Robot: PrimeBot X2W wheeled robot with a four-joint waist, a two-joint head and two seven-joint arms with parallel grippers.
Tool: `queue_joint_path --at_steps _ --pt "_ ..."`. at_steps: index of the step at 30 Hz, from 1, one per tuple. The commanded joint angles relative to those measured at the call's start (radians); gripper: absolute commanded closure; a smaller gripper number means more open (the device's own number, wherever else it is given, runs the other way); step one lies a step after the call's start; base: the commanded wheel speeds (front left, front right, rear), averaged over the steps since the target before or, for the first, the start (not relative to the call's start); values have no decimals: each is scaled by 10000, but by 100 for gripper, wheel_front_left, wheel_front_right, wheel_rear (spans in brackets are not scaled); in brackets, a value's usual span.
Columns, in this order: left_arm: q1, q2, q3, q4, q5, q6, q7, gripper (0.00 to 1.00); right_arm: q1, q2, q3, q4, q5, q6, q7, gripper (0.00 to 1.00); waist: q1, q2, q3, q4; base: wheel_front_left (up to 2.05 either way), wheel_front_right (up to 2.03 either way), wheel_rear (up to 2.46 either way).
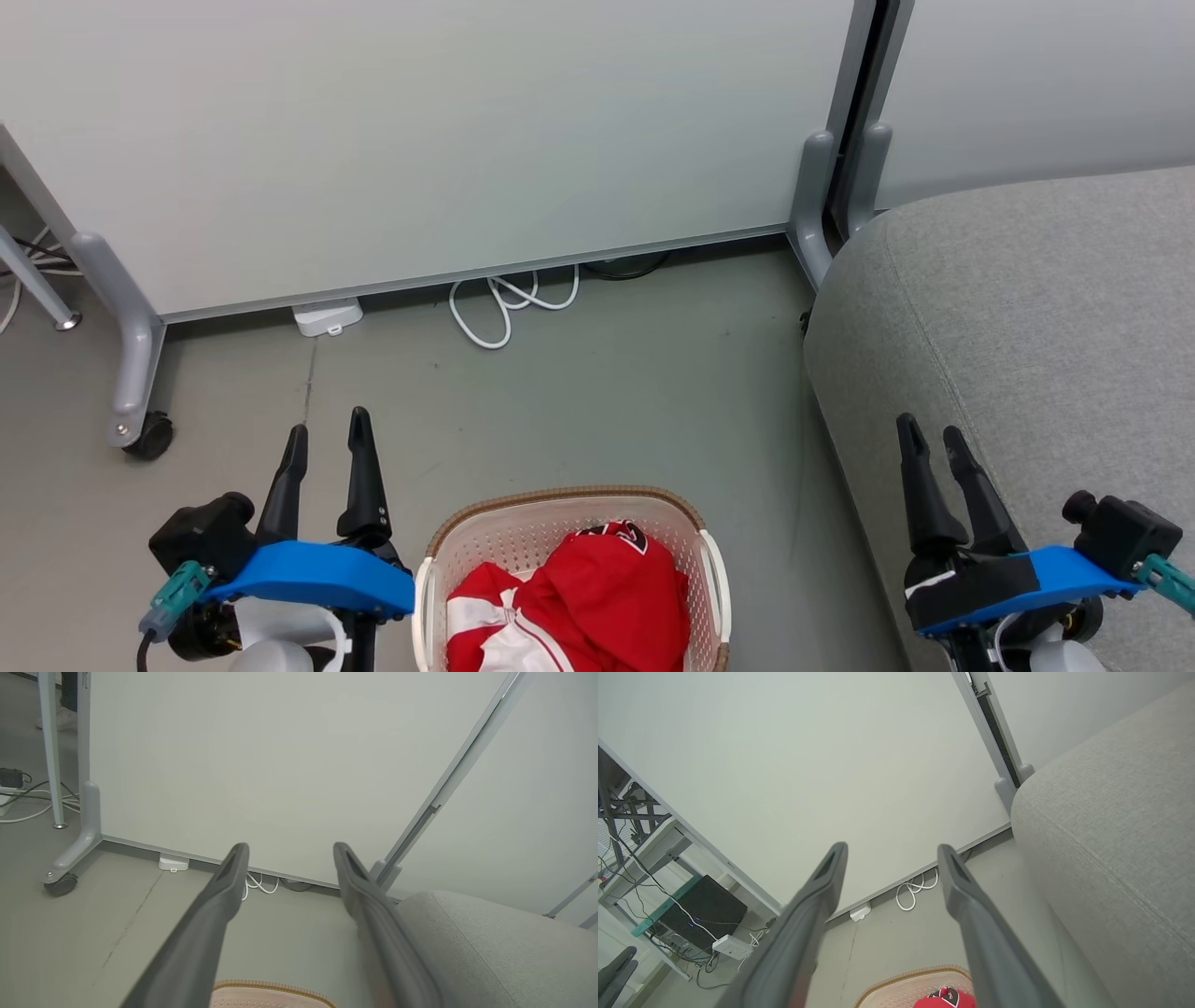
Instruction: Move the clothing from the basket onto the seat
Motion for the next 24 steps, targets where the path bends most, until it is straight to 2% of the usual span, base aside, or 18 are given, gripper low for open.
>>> queue_joint_path --at_steps 1,24 --pt "-216 57 -67 -79 287 44 -116 0 -249 -72 43 -65 -272 18 -90 0 0 -1 0 6 0 0 0" --pt "-267 82 -423 -226 2512 228 -652 0 -299 -82 216 -128 -2315 21 -626 0 0 -1 86 81 0 0 0"
